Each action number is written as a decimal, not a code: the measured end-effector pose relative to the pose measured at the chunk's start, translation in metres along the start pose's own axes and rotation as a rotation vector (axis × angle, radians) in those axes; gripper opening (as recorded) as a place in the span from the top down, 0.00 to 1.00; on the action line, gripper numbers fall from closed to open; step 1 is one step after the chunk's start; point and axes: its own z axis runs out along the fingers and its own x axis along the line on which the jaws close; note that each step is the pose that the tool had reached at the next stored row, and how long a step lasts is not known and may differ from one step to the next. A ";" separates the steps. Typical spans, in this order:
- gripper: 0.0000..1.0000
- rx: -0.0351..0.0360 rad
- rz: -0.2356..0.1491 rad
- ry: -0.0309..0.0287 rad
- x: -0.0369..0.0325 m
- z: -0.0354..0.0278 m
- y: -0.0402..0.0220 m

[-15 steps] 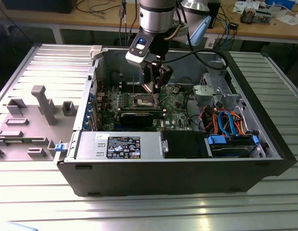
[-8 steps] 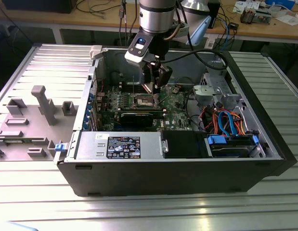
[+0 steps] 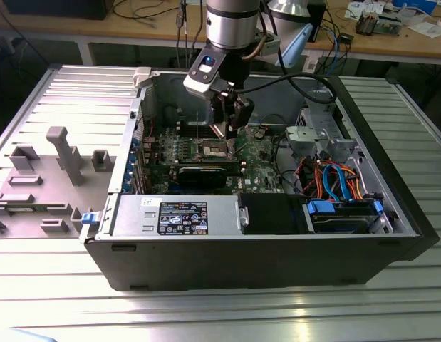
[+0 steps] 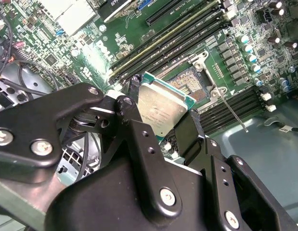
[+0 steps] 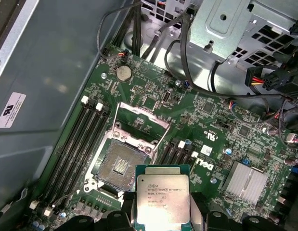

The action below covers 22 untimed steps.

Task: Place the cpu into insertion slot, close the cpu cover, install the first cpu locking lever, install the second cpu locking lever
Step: 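Place the cpu into insertion slot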

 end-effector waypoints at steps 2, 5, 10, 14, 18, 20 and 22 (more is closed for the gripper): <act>0.46 0.0004 0.007 -0.0004 0.0000 0.0001 0.0000; 0.46 0.0009 0.015 -0.0010 0.0000 0.0001 0.0000; 0.46 0.0023 0.034 -0.0023 0.0000 0.0002 0.0000; 0.46 0.0030 0.044 -0.0030 0.0000 0.0002 0.0000; 0.46 0.0034 0.052 -0.0034 0.0000 0.0003 0.0000; 0.46 0.0038 0.057 -0.0038 0.0000 0.0003 0.0000; 0.46 0.0041 0.062 -0.0040 0.0000 0.0004 0.0000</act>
